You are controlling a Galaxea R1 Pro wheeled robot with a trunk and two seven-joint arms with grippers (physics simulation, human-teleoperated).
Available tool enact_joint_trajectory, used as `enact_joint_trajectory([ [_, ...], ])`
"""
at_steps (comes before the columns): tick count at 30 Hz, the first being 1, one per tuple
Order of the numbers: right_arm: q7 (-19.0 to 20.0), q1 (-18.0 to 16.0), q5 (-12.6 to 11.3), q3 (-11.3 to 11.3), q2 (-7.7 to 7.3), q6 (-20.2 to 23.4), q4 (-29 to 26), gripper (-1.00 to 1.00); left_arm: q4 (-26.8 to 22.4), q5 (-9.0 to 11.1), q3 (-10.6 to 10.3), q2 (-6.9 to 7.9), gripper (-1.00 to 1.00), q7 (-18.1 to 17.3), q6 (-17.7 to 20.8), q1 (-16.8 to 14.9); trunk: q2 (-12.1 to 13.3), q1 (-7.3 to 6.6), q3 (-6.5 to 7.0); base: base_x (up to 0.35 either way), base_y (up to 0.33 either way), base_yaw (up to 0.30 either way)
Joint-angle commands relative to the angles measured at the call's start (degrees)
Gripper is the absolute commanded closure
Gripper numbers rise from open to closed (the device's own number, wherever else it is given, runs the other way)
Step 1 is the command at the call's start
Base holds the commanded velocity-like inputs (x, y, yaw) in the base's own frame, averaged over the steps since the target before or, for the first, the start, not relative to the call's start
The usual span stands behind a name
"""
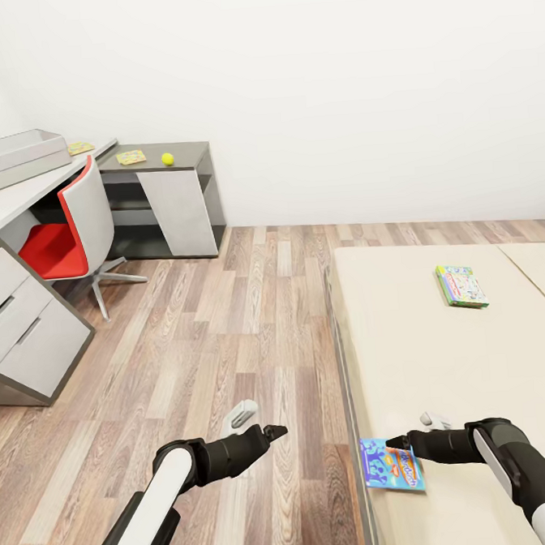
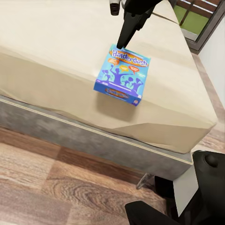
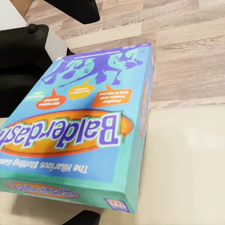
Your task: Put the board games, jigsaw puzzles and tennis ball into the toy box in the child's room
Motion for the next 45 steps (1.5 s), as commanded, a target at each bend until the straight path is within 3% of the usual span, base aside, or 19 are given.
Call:
enact_joint_trajectory([
  [1, 0.09, -0.03, -0.13, -0.12, 0.01, 0.43, -0.03, -1.00, -0.07, 0.60, -0.08, 0.04, -1.00, 0.58, -0.02, -0.04, -0.02, 0.00, -0.04, 0.000, 0.000, 0.002],
  [28, 0.04, -0.02, -0.13, -0.27, -0.02, 0.41, -0.22, -1.00, -0.07, 0.60, -0.08, 0.04, -1.00, 0.60, -0.02, -0.04, -0.02, 0.00, -0.04, 0.000, 0.000, 0.000],
  [35, 0.04, -0.13, -0.19, -0.71, -0.89, 0.31, -2.02, -1.00, -0.07, 0.58, -0.08, 0.04, -1.00, 0.60, -0.02, -0.04, -0.02, 0.00, -0.04, 0.000, 0.000, 0.000],
  [43, 0.09, 0.02, -0.24, -4.75, -2.72, 0.27, -7.12, -1.00, -0.07, 0.60, -0.08, 0.04, -1.00, 0.57, -0.02, -0.04, -0.02, 0.00, -0.04, 0.000, 0.000, 0.000],
  [45, 0.15, 0.23, -0.23, -7.27, -3.15, 0.26, -9.57, -1.00, -0.05, 0.60, -0.10, 0.04, -1.00, 0.54, -0.02, -0.04, -0.02, 0.00, -0.04, 0.000, 0.000, 0.000],
])
